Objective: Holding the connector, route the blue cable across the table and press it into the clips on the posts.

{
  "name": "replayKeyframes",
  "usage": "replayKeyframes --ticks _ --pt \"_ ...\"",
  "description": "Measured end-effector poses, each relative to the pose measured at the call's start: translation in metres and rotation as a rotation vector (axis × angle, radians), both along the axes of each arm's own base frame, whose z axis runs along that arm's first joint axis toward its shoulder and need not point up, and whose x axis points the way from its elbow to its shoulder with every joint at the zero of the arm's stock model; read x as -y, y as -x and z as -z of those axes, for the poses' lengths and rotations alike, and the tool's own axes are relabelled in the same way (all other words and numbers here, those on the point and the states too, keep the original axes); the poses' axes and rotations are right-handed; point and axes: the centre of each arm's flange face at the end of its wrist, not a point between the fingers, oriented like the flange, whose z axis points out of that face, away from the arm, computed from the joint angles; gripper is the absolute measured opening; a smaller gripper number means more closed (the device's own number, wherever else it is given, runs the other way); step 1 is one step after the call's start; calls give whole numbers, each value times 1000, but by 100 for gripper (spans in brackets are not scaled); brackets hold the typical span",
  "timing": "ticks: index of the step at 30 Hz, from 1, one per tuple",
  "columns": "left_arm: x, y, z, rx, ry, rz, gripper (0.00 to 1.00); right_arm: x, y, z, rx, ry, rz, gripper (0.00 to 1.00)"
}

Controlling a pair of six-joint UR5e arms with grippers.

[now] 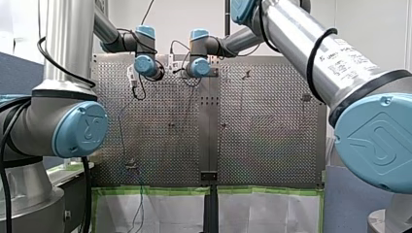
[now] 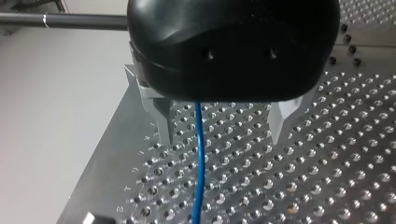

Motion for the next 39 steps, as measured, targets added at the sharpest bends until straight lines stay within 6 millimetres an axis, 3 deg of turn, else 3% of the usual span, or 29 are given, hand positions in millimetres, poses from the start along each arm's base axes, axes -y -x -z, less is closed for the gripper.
replayKeyframes --ticks 6,13,14,15,17,18,19,20,21,23,24,25,33,39 --pt "0 -15 16 -14 -6 -19 100 0 0 0 1 -1 -2 0" --pt "-4 -18 20 -21 -14 -65 100 0 0 0 1 -1 -3 0" --pt "-4 -18 20 -21 -14 -68 91 0 0 0 1 -1 -3 0" --pt "-4 -18 20 -20 -14 -70 91 0 0 0 2 -2 -4 0" --pt "-4 -18 20 -19 -13 -72 65 0 0 0 2 -2 -4 0" --pt "-3 -17 20 -18 -13 -72 65 0 0 0 2 -3 -4 0" --pt "-3 -17 20 -18 -12 -72 54 0 0 0 2 -3 -4 0" --pt "-2 -17 20 -18 -12 -72 36 0 0 0 2 -4 -4 0" --pt "-2 -17 20 -18 -11 -73 36 0 0 0 2 -4 -5 0" --pt "-2 -16 20 -18 -9 -79 8 0 0 0 2 -4 -5 0" --pt "-2 -16 20 -18 -8 -84 8 0 0 0 2 -5 -5 0" --pt "-2 -16 20 -18 -7 -90 0 0 0 0 3 -5 -6 0" --pt "-2 -14 22 -22 15 -107 0 -2 -1 1 10 -15 -19 0" --pt "-3 -5 37 -63 11 -139 0 -6 -3 3 10 -32 -28 0"
